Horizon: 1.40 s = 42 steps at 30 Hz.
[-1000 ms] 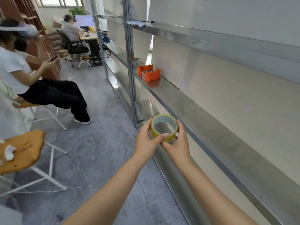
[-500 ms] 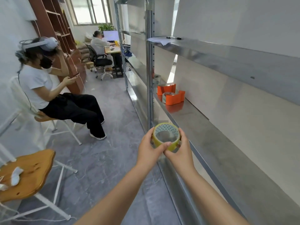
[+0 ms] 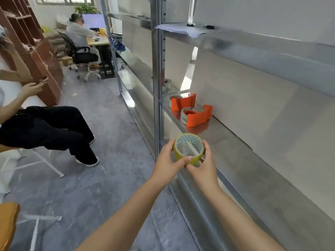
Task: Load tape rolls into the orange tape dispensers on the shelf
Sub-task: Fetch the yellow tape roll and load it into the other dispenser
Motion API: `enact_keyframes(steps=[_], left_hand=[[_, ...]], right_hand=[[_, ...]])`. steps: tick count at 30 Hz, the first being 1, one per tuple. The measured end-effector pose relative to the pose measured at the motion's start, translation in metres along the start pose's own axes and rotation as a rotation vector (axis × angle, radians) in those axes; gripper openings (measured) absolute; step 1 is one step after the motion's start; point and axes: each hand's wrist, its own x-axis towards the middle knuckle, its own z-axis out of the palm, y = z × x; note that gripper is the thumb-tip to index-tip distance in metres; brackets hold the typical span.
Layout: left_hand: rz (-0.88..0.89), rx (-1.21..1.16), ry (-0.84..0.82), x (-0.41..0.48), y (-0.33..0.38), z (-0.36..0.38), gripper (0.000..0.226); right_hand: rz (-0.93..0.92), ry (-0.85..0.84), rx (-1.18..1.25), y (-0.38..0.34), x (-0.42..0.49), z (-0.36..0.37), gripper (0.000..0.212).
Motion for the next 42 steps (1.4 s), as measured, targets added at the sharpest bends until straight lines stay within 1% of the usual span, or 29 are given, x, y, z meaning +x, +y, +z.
enact_keyframes(steps=[6, 11, 13, 16, 19, 21, 26, 30, 32, 36, 39, 42], left_hand=[[0.057, 0.098, -0.343, 0.096, -0.027, -0.048, 0.063], [0.068, 0.113, -0.575, 0.156, -0.048, -0.048, 0.066], [0.070, 0.120, -0.608, 0.172, -0.054, -0.041, 0.068], [0.074, 0.113, -0.616, 0.201, -0.063, -0.026, 0.071], [0.051, 0.079, -0.621, 0.227, -0.069, -0.010, 0.072], [0.064, 0.096, -0.656, 0.243, -0.072, 0.000, 0.070], [0.109, 0.090, -0.788, 0.273, -0.079, 0.021, 0.064], [0.127, 0.110, -0.890, 0.280, -0.085, 0.029, 0.056], [0.151, 0.127, -0.938, 0.285, -0.090, 0.031, 0.052], [0.162, 0.167, -1.083, 0.306, -0.093, 0.035, 0.054], [0.132, 0.231, -1.186, 0.311, -0.087, 0.035, 0.061], [0.105, 0.246, -1.296, 0.309, -0.083, 0.025, 0.069]], right_hand=[[0.096, 0.209, -0.024, 0.004, 0.055, 0.057, 0.083], [0.214, 0.376, -0.034, 0.019, 0.086, 0.077, 0.089], [0.252, 0.434, -0.035, 0.027, 0.097, 0.078, 0.087], [0.264, 0.495, -0.046, 0.040, 0.121, 0.077, 0.080], [0.266, 0.541, -0.063, 0.055, 0.145, 0.072, 0.083], [0.259, 0.577, -0.073, 0.063, 0.159, 0.068, 0.084], [0.277, 0.662, -0.118, 0.074, 0.179, 0.065, 0.075], [0.349, 0.677, -0.211, 0.083, 0.182, 0.065, 0.080], [0.372, 0.696, -0.244, 0.085, 0.183, 0.069, 0.077], [0.417, 0.770, -0.254, 0.087, 0.189, 0.079, 0.072], [0.494, 0.796, -0.286, 0.083, 0.191, 0.085, 0.085], [0.565, 0.794, -0.323, 0.078, 0.195, 0.087, 0.088]])
